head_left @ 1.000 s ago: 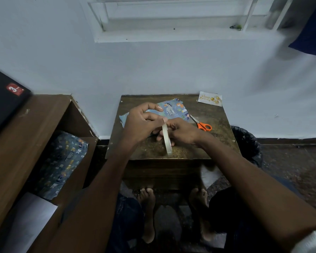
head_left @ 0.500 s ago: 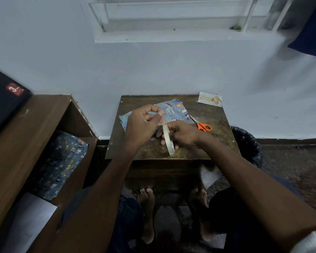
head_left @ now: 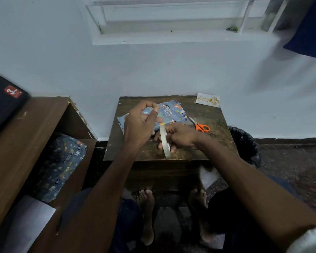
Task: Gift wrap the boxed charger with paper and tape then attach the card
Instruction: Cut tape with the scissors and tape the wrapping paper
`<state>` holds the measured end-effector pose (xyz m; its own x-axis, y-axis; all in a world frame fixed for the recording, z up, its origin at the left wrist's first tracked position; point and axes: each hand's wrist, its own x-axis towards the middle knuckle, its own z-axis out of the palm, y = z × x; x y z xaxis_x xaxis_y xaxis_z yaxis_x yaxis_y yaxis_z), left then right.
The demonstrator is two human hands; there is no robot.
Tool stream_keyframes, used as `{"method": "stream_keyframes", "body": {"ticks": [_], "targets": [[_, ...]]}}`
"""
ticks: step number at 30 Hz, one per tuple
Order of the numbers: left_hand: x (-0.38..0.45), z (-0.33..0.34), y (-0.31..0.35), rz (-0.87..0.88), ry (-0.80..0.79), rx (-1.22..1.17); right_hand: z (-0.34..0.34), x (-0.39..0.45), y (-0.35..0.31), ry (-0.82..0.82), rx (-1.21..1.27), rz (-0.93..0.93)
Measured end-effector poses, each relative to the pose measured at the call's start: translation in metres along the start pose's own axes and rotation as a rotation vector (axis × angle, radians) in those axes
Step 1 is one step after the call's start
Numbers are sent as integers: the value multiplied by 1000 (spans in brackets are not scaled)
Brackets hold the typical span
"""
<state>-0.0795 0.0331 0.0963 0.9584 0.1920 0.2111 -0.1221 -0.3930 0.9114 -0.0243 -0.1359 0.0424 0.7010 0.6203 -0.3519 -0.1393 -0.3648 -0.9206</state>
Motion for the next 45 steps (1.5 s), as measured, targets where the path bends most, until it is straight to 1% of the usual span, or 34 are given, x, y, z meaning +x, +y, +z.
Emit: {"method": "stream_keyframes", "body": {"ticks": [3,5,9,14,18,21,23,25,26,28,30,32,33,36,41,45], "targets": [[0,-4,-4,-2,-103,9,-2,1,1,-3,6,18],[1,-6,-7,2,-142,16,-4,1,1,-7,-3,16],[2,-6,-9,15,-159,32,-4,3,2,-10,-22,7],[3,-5,-11,11,-174,-6,-4,0,-2,2,-69,-6],[2,-4,-10,19,-185,-5,-2,-3,-6,31,-119,4],[3,-4,-11,14,-206,-14,-7,-6,-11,105,-269,12],[3,-3,-10,34,-239,-5,-19,-13,-18,141,-539,23],[3,1,-8,61,-273,2,-34,-24,-22,185,-835,79],[4,4,-5,67,-281,13,-43,-31,-22,233,-897,118],[5,12,0,84,-289,69,-57,-41,-18,385,-892,185],[6,22,6,112,-303,139,-67,-47,-12,583,-865,261],[6,31,9,132,-310,171,-71,-49,-7,715,-886,320],[6,35,11,130,-311,172,-71,-48,-6,736,-893,337],[7,45,17,107,-292,172,-66,-45,-2,719,-933,360],[7,50,23,97,-289,195,-57,-39,1,788,-1028,354],[7,49,21,74,-276,166,-50,-33,-2,770,-1150,348]]}}
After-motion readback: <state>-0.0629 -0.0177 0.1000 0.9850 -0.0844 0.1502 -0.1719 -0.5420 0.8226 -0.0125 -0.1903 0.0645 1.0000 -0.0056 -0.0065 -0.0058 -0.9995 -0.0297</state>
